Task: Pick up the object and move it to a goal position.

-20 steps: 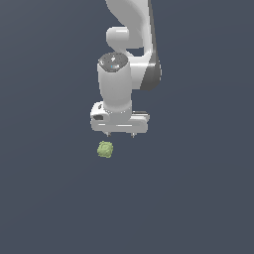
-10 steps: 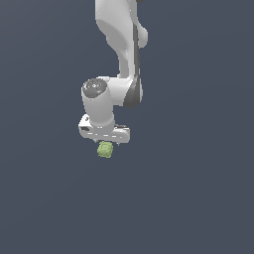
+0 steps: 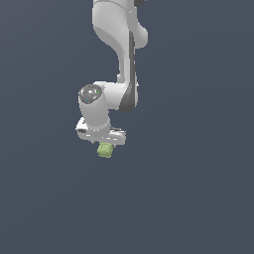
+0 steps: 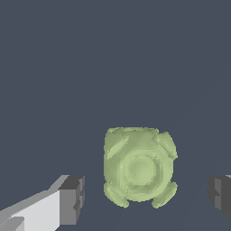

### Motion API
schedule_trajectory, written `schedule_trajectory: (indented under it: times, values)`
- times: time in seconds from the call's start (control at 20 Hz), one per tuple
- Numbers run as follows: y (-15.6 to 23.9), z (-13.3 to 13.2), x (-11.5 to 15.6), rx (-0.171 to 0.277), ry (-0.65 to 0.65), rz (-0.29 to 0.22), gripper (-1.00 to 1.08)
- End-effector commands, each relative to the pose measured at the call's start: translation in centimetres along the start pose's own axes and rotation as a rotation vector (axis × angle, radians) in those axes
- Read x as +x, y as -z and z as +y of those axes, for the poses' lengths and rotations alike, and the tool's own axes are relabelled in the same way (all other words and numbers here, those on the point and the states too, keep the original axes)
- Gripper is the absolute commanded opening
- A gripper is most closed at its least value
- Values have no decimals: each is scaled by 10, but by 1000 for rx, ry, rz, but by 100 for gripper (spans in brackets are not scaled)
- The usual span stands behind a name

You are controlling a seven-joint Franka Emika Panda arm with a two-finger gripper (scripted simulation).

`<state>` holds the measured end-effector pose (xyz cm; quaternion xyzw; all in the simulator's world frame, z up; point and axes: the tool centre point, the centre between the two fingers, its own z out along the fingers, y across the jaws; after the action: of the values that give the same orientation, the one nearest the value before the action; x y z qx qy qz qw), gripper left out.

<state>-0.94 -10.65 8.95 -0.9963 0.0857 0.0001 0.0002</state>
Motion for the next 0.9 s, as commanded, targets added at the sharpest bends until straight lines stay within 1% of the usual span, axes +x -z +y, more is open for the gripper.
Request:
schedule_trajectory:
  times: [0.0, 0.4, 0.65, 0.7, 0.85]
  values:
    - [-5, 0, 0, 0, 0, 0, 100]
    - [-43, 1, -1, 0, -1, 0, 100]
    - [-50, 1, 0, 0, -1, 0, 100]
    - [-50, 1, 0, 0, -1, 0, -100]
    - [-50, 1, 0, 0, -1, 0, -100]
